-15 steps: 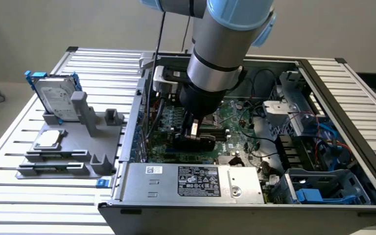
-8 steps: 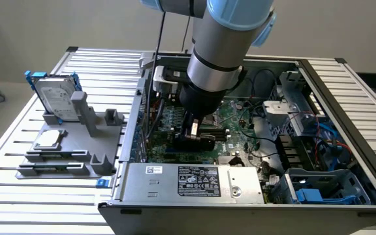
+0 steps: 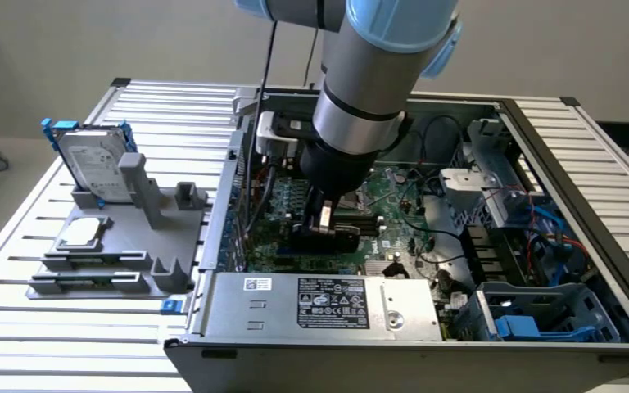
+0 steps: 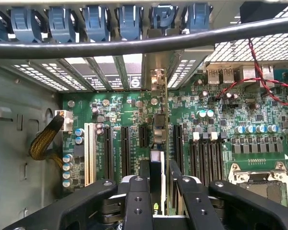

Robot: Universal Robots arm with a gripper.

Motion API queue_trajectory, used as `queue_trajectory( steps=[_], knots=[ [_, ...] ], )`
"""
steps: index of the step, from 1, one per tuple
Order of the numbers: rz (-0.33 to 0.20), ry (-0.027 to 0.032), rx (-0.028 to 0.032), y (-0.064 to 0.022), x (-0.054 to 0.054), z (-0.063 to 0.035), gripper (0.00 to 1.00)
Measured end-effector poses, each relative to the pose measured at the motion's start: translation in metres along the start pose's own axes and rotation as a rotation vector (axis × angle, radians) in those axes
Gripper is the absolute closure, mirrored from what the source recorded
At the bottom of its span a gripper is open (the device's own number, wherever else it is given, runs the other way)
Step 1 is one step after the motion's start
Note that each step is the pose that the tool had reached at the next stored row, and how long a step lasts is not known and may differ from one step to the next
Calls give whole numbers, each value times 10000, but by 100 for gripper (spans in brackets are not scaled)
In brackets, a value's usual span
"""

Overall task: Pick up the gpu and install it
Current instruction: 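Insert the gpu into the slot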

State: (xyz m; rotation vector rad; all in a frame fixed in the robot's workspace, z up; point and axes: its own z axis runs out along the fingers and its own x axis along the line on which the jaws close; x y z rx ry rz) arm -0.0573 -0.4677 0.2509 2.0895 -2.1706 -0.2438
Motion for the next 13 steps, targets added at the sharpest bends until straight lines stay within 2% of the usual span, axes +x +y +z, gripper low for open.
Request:
queue_trajectory(
  steps=[13],
  knots=[
    [-83,5,-22,-10,1,50,74]
  ],
)
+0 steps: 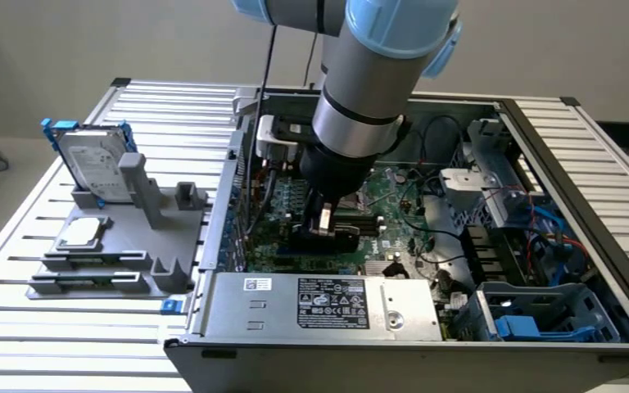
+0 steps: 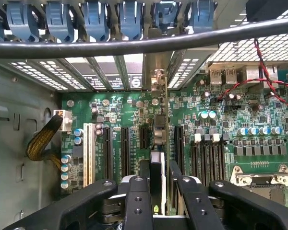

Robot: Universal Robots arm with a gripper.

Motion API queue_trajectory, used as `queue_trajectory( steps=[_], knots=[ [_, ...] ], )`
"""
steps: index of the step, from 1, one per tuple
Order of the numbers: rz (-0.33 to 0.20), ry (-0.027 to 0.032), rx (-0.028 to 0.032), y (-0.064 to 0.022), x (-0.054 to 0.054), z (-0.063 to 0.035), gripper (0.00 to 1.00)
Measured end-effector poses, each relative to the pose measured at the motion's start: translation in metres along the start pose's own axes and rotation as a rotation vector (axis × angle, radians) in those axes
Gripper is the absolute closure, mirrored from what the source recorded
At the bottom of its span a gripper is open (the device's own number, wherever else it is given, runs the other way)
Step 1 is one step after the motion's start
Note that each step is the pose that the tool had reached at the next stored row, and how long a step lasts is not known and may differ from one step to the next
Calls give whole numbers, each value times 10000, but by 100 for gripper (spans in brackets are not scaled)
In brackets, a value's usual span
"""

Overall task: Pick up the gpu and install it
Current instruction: 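Insert the gpu into the slot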

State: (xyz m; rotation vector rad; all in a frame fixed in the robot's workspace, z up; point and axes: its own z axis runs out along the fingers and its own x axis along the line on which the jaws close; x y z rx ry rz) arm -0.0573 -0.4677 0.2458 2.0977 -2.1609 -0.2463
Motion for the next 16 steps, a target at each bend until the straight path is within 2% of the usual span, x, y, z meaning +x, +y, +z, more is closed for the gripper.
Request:
queue_trajectory(
  steps=[3,4,6,8,9,10,16],
  knots=[
    [-9,-18,8,6,-3,-35,74],
    [-6,-5,1,13,-3,-66,73],
    [-5,-1,0,23,-3,-113,60],
    [-4,2,0,29,-4,-141,60],
    [-5,0,1,31,-5,-152,54],
    [-5,0,1,34,-5,-171,54],
    [-5,1,-2,84,-18,-413,54]
  ],
)
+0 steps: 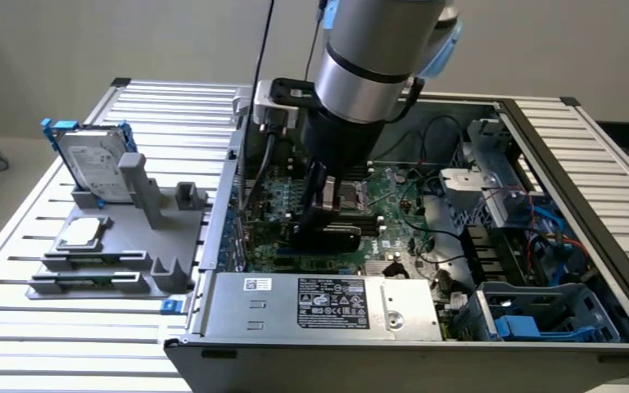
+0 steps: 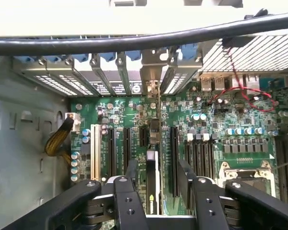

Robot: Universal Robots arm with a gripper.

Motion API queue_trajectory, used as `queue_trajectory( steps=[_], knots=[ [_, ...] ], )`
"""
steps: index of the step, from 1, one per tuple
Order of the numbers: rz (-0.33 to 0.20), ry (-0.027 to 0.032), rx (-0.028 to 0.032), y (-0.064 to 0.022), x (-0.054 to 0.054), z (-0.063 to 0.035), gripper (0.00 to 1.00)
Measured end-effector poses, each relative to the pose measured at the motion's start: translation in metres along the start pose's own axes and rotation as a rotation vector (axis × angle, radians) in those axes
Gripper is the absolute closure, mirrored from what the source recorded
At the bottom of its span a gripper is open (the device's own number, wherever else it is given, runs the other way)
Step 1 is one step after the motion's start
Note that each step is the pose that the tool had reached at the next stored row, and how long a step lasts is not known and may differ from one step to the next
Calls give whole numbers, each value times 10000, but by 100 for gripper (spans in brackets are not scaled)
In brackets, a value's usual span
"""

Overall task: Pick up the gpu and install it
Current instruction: 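Insert the gpu into the slot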

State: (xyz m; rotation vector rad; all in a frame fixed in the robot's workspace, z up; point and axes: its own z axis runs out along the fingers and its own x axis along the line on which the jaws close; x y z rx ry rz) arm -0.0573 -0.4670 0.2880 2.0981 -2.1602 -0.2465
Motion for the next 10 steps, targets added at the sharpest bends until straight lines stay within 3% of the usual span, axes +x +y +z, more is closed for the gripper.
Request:
queue_trajectory(
  steps=[4,6,10],
  knots=[
    [-1,-1,0,10,-13,-49,56],
    [0,0,0,12,-20,-55,69],
    [3,20,0,12,-29,-55,80]
  ],
)
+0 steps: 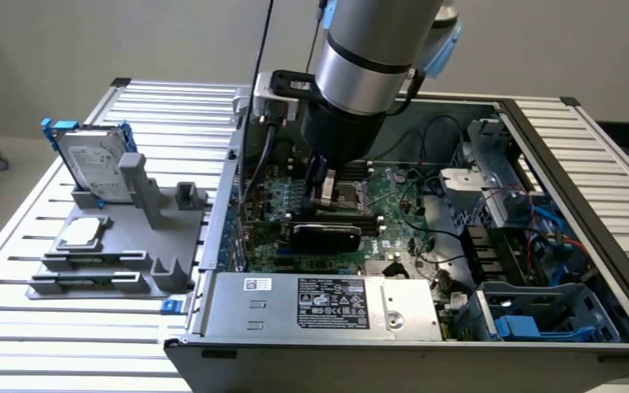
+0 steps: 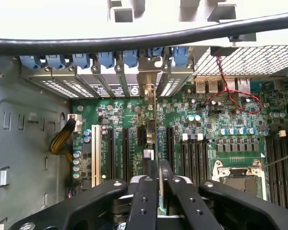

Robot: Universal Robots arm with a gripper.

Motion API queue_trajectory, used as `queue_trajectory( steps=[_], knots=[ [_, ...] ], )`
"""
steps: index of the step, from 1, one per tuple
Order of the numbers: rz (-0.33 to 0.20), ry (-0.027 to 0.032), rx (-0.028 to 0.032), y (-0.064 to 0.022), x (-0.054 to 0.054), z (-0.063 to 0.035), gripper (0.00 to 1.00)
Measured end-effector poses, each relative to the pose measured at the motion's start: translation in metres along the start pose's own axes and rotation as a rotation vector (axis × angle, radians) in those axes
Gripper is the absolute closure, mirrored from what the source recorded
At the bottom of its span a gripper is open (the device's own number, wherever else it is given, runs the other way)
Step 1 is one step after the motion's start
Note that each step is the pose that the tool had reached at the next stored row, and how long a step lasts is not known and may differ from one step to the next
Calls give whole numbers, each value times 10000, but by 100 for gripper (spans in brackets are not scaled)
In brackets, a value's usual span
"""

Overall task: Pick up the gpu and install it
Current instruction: 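Insert the gpu into the slot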

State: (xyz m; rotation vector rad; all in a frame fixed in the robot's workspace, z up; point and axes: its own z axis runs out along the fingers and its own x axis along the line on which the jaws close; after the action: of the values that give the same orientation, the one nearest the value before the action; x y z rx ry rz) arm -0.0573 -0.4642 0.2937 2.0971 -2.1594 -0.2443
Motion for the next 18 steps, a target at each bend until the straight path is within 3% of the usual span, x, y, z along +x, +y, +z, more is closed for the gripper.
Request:
queue_trajectory(
  steps=[1,5,9,10,11,14,16,18],
  knots=[
    [2,7,0,0,0,0,89],
    [10,46,-9,0,-2,1,89],
    [45,215,12,1,-1,0,89],
    [53,262,73,5,-1,0,89],
    [61,317,203,12,-1,2,89],
    [83,456,669,52,0,10,89],
    [85,469,828,102,-4,23,89],
    [86,479,914,149,-18,33,89]
  ],
)
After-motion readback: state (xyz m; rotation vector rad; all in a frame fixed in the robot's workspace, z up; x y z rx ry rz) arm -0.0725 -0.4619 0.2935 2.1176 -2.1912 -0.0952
